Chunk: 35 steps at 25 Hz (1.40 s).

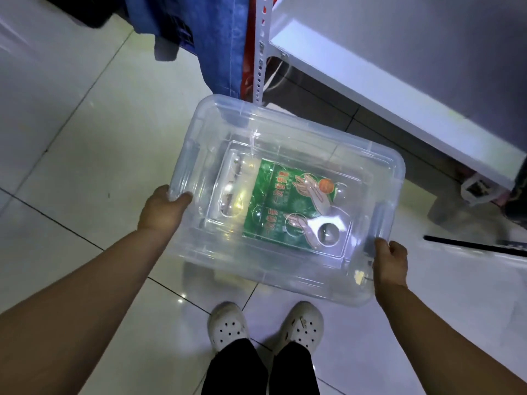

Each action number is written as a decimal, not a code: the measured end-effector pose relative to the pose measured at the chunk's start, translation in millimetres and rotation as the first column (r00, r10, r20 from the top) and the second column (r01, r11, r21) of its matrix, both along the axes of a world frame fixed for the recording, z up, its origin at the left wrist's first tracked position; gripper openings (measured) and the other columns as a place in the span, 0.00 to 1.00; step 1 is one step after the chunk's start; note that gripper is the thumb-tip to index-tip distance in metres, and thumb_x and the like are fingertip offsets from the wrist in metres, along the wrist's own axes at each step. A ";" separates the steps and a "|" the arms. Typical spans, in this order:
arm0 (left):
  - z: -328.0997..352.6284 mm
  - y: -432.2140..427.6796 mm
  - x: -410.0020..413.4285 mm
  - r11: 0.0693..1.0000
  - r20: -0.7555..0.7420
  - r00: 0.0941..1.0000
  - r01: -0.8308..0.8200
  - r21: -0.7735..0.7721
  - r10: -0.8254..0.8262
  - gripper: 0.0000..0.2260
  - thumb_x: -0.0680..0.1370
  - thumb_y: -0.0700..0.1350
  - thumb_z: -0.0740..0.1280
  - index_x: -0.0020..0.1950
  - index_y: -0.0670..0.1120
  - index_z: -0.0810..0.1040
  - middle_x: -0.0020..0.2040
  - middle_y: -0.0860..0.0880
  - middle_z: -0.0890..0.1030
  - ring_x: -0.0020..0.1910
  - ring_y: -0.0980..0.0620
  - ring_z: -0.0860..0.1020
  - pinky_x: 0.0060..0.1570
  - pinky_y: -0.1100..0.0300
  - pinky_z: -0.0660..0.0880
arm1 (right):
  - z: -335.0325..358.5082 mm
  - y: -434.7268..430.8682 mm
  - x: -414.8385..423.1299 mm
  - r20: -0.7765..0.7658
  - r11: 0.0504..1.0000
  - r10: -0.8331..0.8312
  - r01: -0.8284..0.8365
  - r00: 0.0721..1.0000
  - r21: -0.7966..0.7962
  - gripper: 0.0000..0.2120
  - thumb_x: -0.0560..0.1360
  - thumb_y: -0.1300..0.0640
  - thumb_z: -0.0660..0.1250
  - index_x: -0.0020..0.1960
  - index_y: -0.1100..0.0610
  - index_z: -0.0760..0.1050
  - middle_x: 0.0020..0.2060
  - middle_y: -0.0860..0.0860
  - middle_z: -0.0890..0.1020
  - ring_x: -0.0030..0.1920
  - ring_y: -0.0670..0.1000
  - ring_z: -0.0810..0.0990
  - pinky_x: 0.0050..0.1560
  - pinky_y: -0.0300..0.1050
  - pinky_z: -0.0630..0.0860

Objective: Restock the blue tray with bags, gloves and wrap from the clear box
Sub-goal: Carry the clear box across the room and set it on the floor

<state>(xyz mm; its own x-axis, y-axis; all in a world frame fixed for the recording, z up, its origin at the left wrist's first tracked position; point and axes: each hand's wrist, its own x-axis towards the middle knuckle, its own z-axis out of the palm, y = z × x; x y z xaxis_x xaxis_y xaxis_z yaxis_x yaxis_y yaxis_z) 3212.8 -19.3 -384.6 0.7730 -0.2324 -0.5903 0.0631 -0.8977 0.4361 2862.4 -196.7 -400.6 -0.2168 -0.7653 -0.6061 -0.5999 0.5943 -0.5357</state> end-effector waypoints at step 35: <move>68.2 -4.1 -25.9 0.914 -0.113 0.909 -0.406 -0.025 0.400 0.24 0.74 0.52 0.68 0.61 0.35 0.74 0.58 0.37 0.78 0.54 0.37 0.77 0.56 0.49 0.73 | 105.1 -23.7 2.1 0.033 0.987 0.154 -0.152 0.988 -0.055 0.04 0.76 0.59 0.62 0.46 0.59 0.68 0.36 0.53 0.72 0.37 0.55 0.71 0.41 0.47 0.69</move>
<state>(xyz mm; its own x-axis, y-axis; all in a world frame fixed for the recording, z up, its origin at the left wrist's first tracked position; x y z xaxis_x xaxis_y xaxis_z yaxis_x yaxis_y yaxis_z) 3186.9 -23.3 -316.5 0.7420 0.0566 -0.6680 0.4622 -0.7650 0.4485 2864.5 -220.3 -295.5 -0.0731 -0.8185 -0.5699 -0.6608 0.4677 -0.5870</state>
